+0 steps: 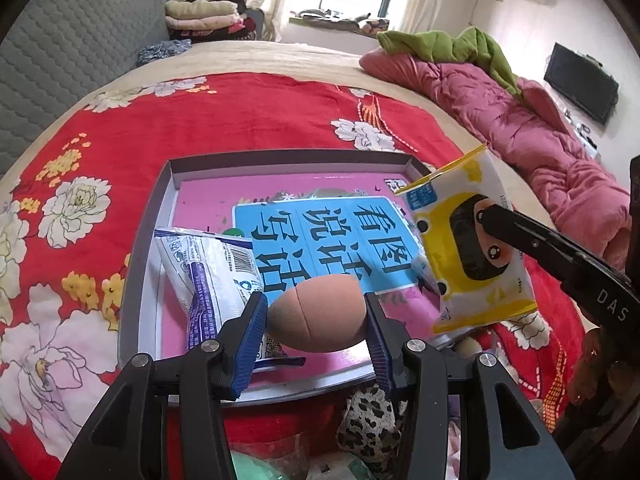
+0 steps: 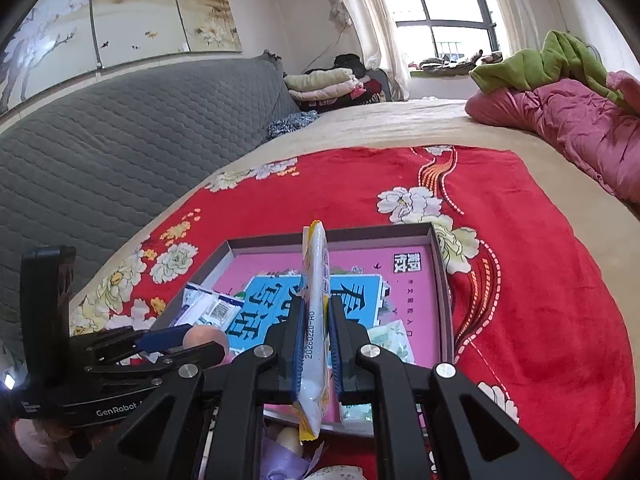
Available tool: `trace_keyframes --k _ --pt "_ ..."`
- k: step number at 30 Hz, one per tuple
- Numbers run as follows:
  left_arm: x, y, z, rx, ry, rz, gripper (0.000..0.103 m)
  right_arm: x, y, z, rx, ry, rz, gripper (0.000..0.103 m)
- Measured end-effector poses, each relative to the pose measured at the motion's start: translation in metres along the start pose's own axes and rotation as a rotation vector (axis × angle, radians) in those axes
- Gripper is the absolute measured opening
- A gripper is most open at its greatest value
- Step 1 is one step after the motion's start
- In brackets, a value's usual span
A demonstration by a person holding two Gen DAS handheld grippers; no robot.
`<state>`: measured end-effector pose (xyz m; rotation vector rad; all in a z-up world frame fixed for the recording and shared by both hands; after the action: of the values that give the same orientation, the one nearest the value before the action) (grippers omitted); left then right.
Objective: Organize soft objects
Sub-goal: 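Carry the pink sponge over the box with the left while the right holds the yellow pack above it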
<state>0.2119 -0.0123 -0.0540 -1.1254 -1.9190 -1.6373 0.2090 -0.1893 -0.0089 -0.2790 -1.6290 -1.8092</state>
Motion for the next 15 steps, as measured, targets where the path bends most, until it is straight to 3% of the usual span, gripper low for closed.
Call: trace_keyframes --k 15 --pt "-0.012 -0.003 -0.009 -0.038 -0.018 0.05 0.049 -0.016 -0.012 -0.011 0.004 -0.085 0.091 0.012"
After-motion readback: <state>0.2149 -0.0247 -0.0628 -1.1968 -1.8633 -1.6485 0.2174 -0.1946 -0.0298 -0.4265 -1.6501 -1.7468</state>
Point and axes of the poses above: each gripper's, at about its wrist camera, not at the fingertips, and x roughly against the way its jaws point, z to its left, y to its top, the point moved 4 cm from there along -x, roughly the way its jaws point, and after that the axes turned 5 degrees about -y, right-handed, at the moved point
